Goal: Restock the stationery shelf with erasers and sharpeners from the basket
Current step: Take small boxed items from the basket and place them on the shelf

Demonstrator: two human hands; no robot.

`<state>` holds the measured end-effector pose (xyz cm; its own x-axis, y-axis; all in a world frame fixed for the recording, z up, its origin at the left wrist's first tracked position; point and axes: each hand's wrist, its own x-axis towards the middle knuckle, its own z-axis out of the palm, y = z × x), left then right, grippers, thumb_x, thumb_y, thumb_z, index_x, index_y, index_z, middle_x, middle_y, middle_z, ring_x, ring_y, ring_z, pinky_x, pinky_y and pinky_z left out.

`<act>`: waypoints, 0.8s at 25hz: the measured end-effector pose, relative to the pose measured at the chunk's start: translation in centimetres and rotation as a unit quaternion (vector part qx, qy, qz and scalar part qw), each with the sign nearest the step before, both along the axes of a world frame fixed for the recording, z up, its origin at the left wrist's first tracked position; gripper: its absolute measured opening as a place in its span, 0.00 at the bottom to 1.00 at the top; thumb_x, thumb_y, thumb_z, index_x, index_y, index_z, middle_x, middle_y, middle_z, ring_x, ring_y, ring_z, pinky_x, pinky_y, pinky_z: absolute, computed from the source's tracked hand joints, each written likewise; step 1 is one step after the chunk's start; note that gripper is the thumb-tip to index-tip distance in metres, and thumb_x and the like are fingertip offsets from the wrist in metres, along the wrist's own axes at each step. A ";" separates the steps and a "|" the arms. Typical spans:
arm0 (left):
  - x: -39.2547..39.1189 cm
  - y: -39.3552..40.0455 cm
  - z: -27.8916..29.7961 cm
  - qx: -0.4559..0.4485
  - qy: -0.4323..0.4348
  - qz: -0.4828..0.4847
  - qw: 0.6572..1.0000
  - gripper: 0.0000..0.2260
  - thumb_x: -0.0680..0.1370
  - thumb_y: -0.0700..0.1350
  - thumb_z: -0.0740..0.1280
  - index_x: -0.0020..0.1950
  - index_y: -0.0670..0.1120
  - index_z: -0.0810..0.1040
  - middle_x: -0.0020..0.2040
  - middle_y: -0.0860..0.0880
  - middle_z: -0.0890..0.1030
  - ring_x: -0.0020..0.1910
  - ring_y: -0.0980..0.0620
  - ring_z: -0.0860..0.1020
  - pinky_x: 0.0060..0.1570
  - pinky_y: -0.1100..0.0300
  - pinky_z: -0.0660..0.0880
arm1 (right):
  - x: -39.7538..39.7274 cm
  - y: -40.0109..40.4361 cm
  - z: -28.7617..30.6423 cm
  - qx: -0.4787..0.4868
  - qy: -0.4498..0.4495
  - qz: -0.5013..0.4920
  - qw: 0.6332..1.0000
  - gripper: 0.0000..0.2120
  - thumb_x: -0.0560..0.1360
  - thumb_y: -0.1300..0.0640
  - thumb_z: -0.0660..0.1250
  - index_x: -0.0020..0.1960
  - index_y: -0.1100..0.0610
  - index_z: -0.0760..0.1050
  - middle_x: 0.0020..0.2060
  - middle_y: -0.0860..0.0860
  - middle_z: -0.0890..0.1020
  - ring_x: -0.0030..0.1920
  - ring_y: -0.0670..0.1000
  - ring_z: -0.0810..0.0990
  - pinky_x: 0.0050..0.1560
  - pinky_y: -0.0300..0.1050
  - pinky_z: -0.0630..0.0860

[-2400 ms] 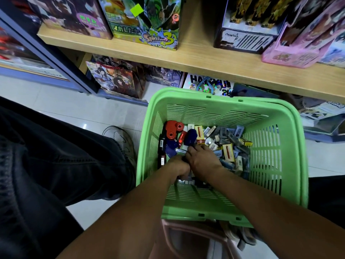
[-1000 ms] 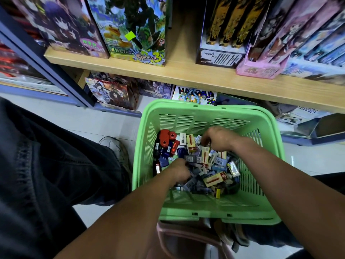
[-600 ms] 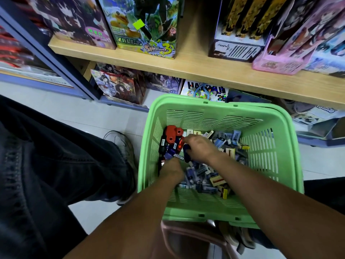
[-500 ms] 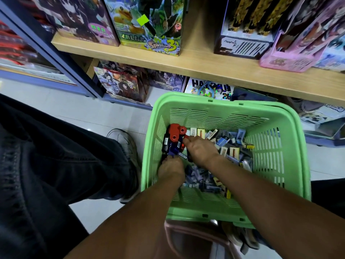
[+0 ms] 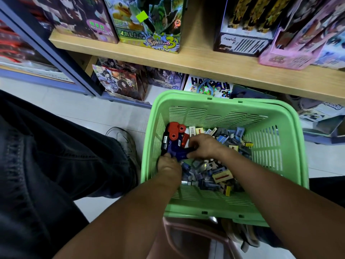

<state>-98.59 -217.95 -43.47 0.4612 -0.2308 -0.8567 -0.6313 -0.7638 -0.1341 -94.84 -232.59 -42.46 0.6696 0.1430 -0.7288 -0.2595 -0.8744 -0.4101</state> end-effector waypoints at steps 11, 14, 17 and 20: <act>0.7 -0.1 0.4 0.003 -0.064 -0.068 0.996 0.23 0.82 0.48 0.63 0.77 0.44 0.66 0.76 0.44 0.64 0.72 0.37 0.63 0.65 0.49 0.68 | 0.1 3.0 1.0 0.255 0.090 -0.389 0.881 0.11 0.75 0.70 0.70 0.56 0.65 0.73 0.45 0.61 0.83 0.38 0.55 0.85 0.43 0.43 0.84; 1.1 -0.4 0.9 -0.032 -0.061 -0.050 0.996 0.22 0.80 0.44 0.66 0.75 0.45 0.69 0.73 0.44 0.71 0.70 0.39 0.68 0.64 0.50 0.70 | 0.0 3.0 1.0 0.298 0.098 -0.423 0.850 0.09 0.77 0.66 0.70 0.56 0.65 0.76 0.51 0.63 0.83 0.47 0.56 0.86 0.50 0.43 0.83; 1.1 -0.5 2.2 -0.044 -0.086 -0.046 0.994 0.21 0.80 0.44 0.66 0.73 0.46 0.70 0.69 0.43 0.74 0.68 0.39 0.70 0.63 0.50 0.71 | -0.1 2.7 0.3 0.152 0.016 -0.239 0.959 0.10 0.78 0.62 0.68 0.58 0.59 0.82 0.54 0.52 0.84 0.53 0.51 0.83 0.59 0.43 0.79; 1.3 -0.1 3.6 -0.054 -0.114 -0.058 0.990 0.23 0.78 0.42 0.69 0.72 0.45 0.70 0.70 0.40 0.70 0.68 0.38 0.67 0.65 0.47 0.71 | 0.1 0.5 -0.2 -0.001 -0.097 -0.162 0.982 0.12 0.76 0.65 0.66 0.54 0.54 0.84 0.53 0.50 0.85 0.49 0.50 0.83 0.54 0.45 0.80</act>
